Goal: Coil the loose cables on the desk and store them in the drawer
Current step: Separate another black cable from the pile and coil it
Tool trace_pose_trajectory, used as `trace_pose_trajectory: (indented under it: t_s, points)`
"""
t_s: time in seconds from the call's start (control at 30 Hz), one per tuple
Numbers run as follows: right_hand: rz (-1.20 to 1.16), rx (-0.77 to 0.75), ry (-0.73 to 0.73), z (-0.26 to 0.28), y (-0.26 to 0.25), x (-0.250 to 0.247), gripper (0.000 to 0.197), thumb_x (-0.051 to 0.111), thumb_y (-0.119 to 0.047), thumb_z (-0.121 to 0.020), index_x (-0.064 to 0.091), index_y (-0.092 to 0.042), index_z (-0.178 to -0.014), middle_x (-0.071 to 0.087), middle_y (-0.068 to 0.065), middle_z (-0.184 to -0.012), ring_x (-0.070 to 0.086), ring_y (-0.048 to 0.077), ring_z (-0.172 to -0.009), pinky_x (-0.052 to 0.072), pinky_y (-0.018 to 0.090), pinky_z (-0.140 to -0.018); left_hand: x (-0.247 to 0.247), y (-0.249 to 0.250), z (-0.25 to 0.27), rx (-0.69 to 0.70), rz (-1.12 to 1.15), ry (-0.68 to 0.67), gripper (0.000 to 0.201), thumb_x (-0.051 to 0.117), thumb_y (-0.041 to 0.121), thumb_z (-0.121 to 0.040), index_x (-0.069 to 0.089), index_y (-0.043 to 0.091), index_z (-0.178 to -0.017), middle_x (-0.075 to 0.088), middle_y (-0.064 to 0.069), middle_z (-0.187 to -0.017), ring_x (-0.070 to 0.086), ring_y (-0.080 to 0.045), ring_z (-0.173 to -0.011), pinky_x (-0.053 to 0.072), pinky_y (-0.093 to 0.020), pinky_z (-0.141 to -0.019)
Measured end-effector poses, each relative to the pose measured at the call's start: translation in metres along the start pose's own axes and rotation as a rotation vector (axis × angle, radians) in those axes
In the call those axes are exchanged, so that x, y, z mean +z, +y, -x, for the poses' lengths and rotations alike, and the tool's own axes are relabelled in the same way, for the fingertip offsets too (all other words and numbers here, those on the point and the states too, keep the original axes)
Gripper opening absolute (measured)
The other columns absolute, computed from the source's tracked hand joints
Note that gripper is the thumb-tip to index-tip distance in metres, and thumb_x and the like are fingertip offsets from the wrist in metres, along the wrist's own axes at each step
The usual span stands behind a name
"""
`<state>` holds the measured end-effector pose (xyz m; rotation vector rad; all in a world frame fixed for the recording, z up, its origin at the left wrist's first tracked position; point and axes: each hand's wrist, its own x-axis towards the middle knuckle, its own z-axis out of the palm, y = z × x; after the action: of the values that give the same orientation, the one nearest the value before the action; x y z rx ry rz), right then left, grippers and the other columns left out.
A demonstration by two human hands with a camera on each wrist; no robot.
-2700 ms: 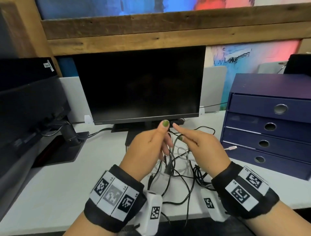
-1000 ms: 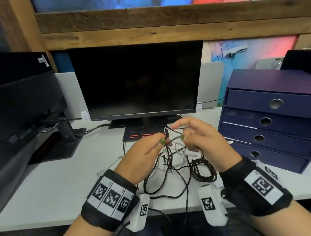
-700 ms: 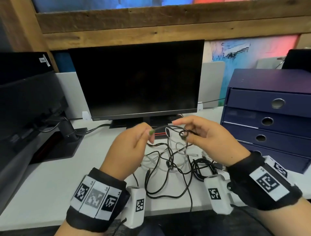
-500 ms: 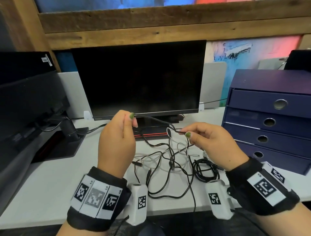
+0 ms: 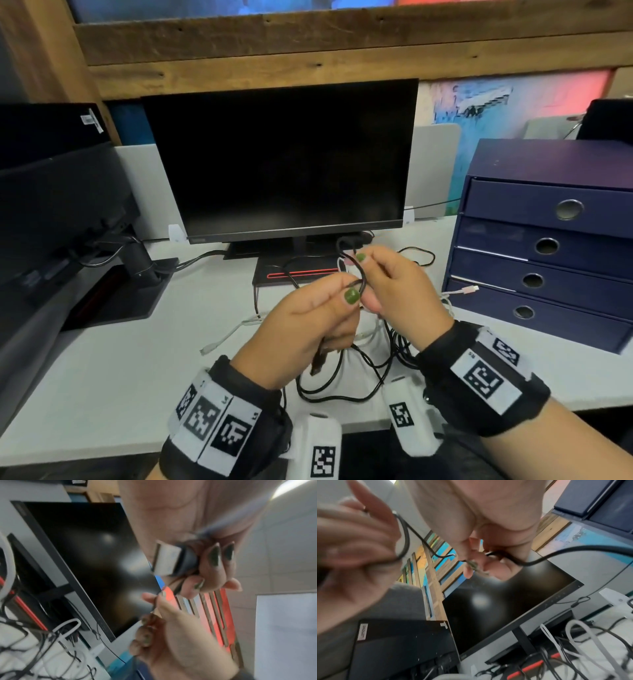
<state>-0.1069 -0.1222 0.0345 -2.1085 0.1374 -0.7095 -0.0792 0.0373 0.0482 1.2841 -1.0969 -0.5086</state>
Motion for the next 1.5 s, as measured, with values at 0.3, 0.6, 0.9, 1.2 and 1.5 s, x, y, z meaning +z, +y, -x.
trace_pose_trajectory:
  t_s: [0.3, 0.6, 0.9, 1.2, 1.5]
  points:
    - [0.135, 0.051, -0.528, 0.032, 0.004, 0.023, 0.026, 0.044, -0.044, -0.096, 0.065, -0.030, -0.100, 0.049, -0.010, -0.057, 0.046, 0.004, -0.051, 0.044, 0.027, -0.061, -0.015, 0.006, -0.010, 0.251, -0.184, 0.447, 0.022, 0.031, 0.025, -0.100, 0.048, 0.012, -0.098, 0.068, -0.003, -0.119, 0.066, -0.022, -0.104, 0.048, -0.036, -0.095]
    - [0.088, -0.134, -0.417, 0.022, -0.017, -0.022, 0.015, 0.057, -0.026, -0.092, 0.068, -0.036, -0.092, 0.067, -0.019, -0.083, 0.061, 0.000, -0.082, 0.050, 0.018, -0.077, -0.037, -0.013, -0.010, -0.084, -0.987, 0.344, 0.017, 0.030, 0.031, -0.101, 0.039, 0.033, -0.087, 0.067, 0.012, -0.099, 0.059, -0.001, -0.090, 0.043, -0.017, -0.070]
    - [-0.101, -0.257, 0.004, -0.006, -0.021, -0.034, 0.022, 0.054, -0.020, -0.094, 0.068, -0.036, -0.099, 0.056, -0.013, -0.085, 0.053, -0.002, -0.074, 0.040, 0.009, -0.064, -0.014, -0.005, -0.012, 0.116, -0.581, 0.227, 0.031, 0.037, 0.043, -0.096, 0.059, 0.023, -0.090, 0.048, 0.017, -0.061, 0.043, -0.002, -0.056, 0.033, -0.013, -0.056]
    - [-0.406, -0.018, -0.308, 0.007, -0.021, 0.010, 0.020, 0.042, -0.030, -0.095, 0.059, -0.020, -0.091, 0.050, -0.001, -0.053, 0.051, 0.021, -0.050, 0.050, 0.032, -0.058, 0.008, 0.016, -0.020, 0.218, 0.073, 0.136, 0.014, 0.043, 0.019, -0.097, 0.052, 0.009, -0.098, 0.071, -0.010, -0.084, 0.065, -0.023, -0.075, 0.051, -0.035, -0.063]
    - [0.047, -0.062, -0.540, 0.027, -0.003, 0.002, 0.020, 0.049, -0.020, -0.095, 0.060, -0.036, -0.101, 0.056, -0.009, -0.066, 0.055, 0.004, -0.061, 0.051, 0.032, -0.075, -0.014, 0.003, -0.023, 0.132, -0.610, 0.521, 0.015, 0.035, 0.022, -0.102, 0.039, 0.031, -0.091, 0.064, 0.014, -0.121, 0.057, 0.010, -0.107, 0.044, -0.011, -0.085]
